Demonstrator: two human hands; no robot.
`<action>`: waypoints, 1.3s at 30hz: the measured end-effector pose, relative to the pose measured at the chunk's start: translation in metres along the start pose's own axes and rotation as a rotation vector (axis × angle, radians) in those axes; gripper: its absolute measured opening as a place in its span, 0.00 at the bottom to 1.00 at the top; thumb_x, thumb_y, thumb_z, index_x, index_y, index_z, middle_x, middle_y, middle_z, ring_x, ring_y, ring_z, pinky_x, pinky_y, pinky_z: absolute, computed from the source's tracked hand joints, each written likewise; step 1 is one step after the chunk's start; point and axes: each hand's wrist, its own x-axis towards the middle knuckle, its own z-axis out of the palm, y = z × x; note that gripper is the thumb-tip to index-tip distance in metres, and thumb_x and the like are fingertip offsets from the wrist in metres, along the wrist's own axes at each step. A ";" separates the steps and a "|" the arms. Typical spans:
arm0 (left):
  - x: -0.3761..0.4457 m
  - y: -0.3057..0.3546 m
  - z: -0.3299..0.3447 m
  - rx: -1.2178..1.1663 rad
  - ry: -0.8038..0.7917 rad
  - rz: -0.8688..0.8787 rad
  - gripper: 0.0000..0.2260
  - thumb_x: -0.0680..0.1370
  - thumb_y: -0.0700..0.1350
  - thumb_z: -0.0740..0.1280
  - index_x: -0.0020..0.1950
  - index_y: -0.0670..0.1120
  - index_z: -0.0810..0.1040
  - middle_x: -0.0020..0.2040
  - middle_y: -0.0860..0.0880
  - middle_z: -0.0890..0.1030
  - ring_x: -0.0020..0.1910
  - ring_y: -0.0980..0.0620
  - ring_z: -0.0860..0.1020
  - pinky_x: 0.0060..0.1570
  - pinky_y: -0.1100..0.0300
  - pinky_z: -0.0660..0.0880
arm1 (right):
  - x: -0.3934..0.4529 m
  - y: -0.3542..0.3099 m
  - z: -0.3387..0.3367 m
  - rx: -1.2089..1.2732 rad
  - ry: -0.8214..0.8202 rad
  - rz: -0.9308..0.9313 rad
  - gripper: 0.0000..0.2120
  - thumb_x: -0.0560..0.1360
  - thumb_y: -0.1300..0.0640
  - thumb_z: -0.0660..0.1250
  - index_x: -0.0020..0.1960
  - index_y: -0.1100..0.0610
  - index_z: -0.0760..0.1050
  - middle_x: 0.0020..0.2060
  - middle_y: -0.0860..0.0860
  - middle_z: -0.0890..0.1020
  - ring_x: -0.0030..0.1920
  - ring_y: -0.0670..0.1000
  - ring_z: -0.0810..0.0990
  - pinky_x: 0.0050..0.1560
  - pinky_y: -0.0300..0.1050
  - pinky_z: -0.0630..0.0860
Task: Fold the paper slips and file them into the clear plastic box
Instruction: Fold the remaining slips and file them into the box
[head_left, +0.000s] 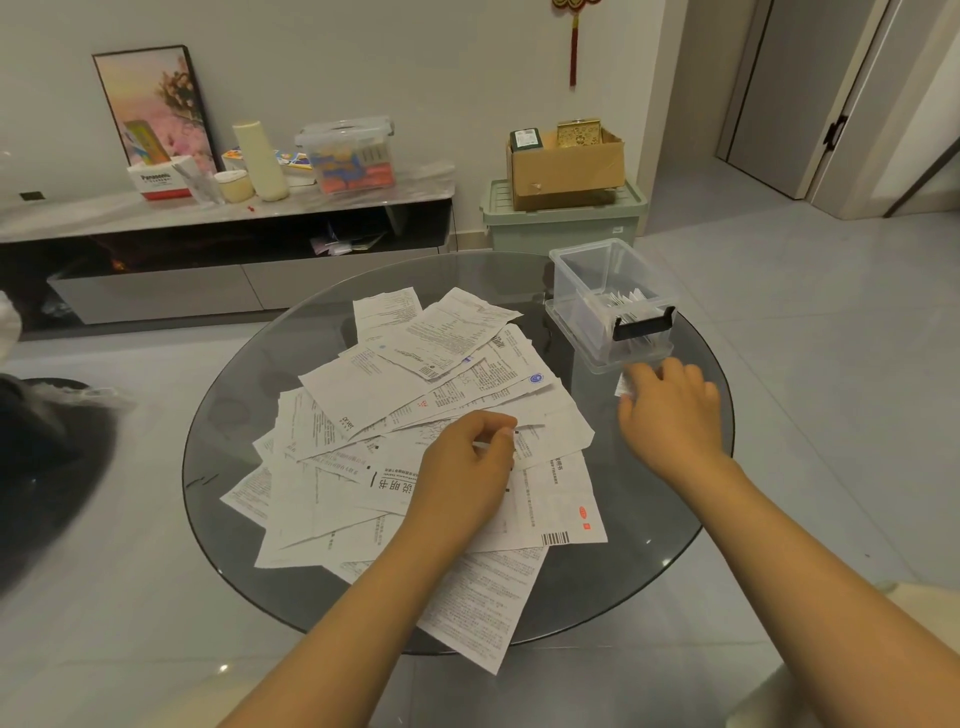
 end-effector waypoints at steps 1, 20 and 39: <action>0.000 0.000 0.000 -0.004 0.000 0.005 0.07 0.79 0.46 0.61 0.52 0.55 0.77 0.47 0.58 0.79 0.48 0.57 0.79 0.48 0.60 0.75 | 0.000 0.000 0.000 -0.002 -0.015 0.007 0.20 0.79 0.54 0.54 0.71 0.53 0.64 0.61 0.56 0.70 0.61 0.57 0.66 0.60 0.49 0.62; -0.002 -0.005 -0.013 0.046 0.002 0.037 0.08 0.79 0.46 0.60 0.55 0.53 0.78 0.47 0.57 0.79 0.43 0.60 0.80 0.34 0.75 0.71 | 0.001 -0.005 0.008 0.235 -0.018 0.038 0.18 0.76 0.68 0.56 0.62 0.58 0.74 0.59 0.53 0.77 0.60 0.57 0.67 0.56 0.46 0.58; -0.004 -0.022 -0.019 0.780 -0.061 0.218 0.25 0.77 0.58 0.61 0.71 0.50 0.64 0.71 0.52 0.64 0.71 0.52 0.60 0.69 0.54 0.55 | -0.048 -0.023 -0.013 0.388 0.043 -0.222 0.15 0.77 0.60 0.61 0.62 0.53 0.76 0.59 0.47 0.78 0.64 0.48 0.67 0.63 0.39 0.52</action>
